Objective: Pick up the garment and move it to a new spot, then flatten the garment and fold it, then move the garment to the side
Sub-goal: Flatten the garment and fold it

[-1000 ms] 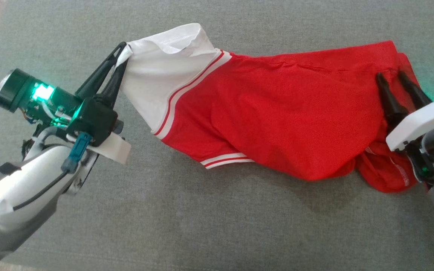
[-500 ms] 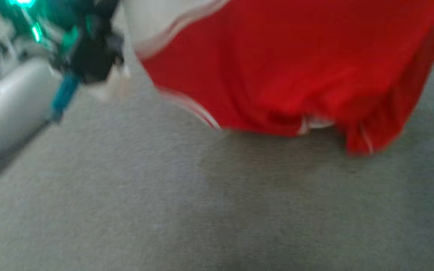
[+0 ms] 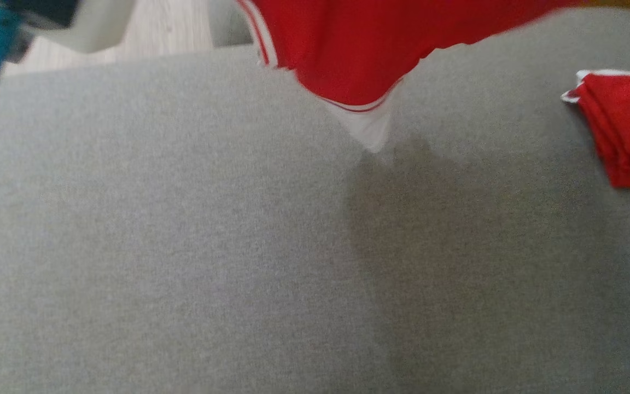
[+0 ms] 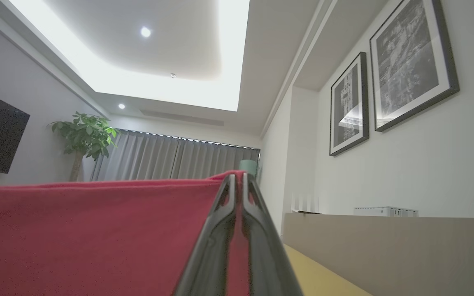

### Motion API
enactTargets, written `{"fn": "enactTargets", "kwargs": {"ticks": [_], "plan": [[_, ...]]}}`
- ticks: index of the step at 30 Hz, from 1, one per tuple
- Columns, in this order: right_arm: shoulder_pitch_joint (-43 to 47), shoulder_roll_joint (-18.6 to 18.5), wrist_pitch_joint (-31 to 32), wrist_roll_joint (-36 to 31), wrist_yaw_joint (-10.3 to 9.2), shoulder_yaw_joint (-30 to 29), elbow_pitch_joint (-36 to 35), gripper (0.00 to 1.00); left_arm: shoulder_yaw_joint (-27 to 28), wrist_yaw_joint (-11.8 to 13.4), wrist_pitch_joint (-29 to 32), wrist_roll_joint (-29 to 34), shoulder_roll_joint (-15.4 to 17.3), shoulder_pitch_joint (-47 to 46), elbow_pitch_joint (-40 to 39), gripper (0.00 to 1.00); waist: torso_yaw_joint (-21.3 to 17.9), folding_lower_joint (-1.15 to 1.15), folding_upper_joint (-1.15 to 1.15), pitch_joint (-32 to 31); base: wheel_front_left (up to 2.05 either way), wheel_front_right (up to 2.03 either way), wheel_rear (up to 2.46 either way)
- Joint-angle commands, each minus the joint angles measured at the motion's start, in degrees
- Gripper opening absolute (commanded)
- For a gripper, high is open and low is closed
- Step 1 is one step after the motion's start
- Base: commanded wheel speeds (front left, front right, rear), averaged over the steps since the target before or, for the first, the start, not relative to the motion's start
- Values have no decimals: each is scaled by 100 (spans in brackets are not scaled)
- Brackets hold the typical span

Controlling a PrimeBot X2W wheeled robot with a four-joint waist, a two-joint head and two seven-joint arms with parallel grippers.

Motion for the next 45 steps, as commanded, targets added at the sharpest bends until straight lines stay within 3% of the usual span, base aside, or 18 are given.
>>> {"fn": "enactTargets", "kwargs": {"ticks": [1,9,14,18,22,25,29,31,36,38,45], "plan": [[25,-162,108,-43,-4,-93,-278,0,431,-13,-3,18,314,-350,-153,0,-13,1,0,-213,0,0,0],[-94,-46,619,-256,-4,84,-388,0,527,-456,-3,105,401,-703,-31,0,101,1,0,-279,0,0,0],[-395,93,967,-279,-4,599,-161,0,334,-1043,71,77,259,-1110,839,0,180,1,0,202,0,0,0],[-838,299,947,-345,-4,870,201,0,127,-1316,65,330,88,-1540,1641,0,195,1,0,714,0,0,0],[-1221,473,761,-471,-4,947,550,0,76,-1312,31,553,-58,-1925,2071,0,199,1,0,1042,0,0,0],[-1603,568,440,-651,-4,981,848,0,106,-1127,5,786,-168,-2312,2319,0,212,1,0,1265,0,0,0],[-1859,585,147,-858,-4,966,1092,0,178,-903,-1,946,-193,-2522,2087,0,262,1,0,1438,0,0,0],[-1824,553,76,-893,-4,990,1201,0,183,-1010,-2,824,-153,-2351,1845,0,305,1,0,1480,0,0,0],[-1442,428,-17,-918,-4,1044,1387,0,207,-1139,-3,441,127,-1495,1266,0,435,1,0,1581,0,0,0],[-1162,380,-33,-912,-4,1041,1417,0,284,-1157,-3,15,170,-890,1125,0,506,1,0,1576,0,0,0],[478,328,-43,-754,-4,632,988,0,396,-823,-3,-731,401,1540,-386,0,617,1,0,1455,0,0,0]]}}
